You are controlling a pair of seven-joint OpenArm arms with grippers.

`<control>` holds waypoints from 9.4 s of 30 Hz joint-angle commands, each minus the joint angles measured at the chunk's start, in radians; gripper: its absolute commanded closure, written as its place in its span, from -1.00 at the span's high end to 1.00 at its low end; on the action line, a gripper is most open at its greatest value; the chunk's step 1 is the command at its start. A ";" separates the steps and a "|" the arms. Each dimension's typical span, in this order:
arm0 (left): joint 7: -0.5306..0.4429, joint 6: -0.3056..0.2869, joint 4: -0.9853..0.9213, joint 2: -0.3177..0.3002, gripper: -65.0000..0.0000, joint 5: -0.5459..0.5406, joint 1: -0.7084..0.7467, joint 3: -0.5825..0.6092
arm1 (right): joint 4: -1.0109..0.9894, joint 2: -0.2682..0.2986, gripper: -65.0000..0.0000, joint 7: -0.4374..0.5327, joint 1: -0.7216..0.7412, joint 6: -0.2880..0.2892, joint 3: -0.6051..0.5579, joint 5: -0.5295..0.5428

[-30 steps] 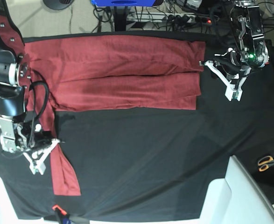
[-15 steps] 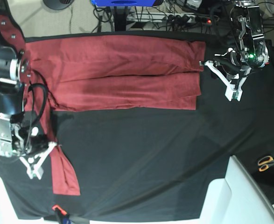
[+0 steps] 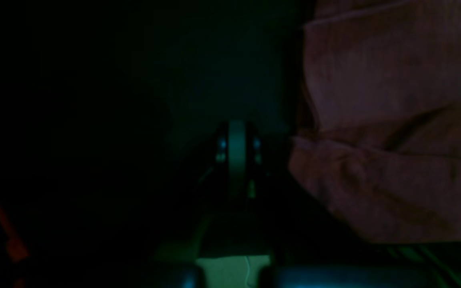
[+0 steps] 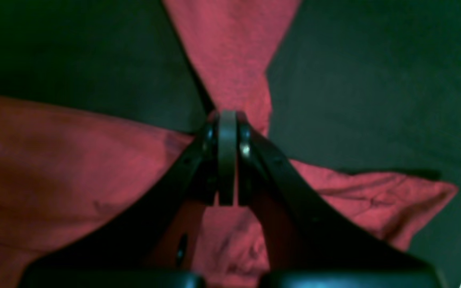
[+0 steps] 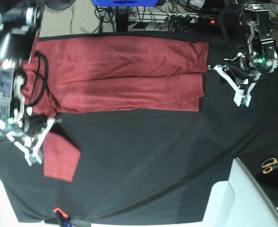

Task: Fold the T-shirt properly
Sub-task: 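Grasp the trailing sleeve end with the right gripper, then lift the sleeve with the right gripper and fold it over the body, then grasp the shirt's folded end with the left gripper and lift it, then fold the held end with the left gripper toward the right gripper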

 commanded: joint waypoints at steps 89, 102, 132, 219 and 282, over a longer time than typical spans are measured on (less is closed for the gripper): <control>-0.306 -0.318 -0.170 -0.004 -1.00 -0.010 0.212 -0.380 | -0.613 -0.049 -1.00 0.268 0.208 -0.002 -0.083 0.002; -0.306 -0.318 -0.172 -0.004 -1.00 -0.004 0.204 -0.380 | 0.061 -0.135 -1.00 -0.054 -0.074 -0.002 -0.186 0.004; -0.304 -0.318 -0.212 -0.006 -1.00 -0.003 0.158 -0.379 | 0.120 -0.216 -1.00 -0.069 -0.100 -0.006 -0.853 0.004; -0.228 -0.435 -0.582 0.143 -1.00 -0.303 -0.115 -0.053 | 0.271 0.028 0.18 0.282 -0.562 -0.003 -0.335 0.004; -0.188 -0.017 -0.018 0.266 -1.00 -0.302 -0.049 0.389 | 0.314 -0.075 0.18 0.284 -0.569 0.000 0.011 0.005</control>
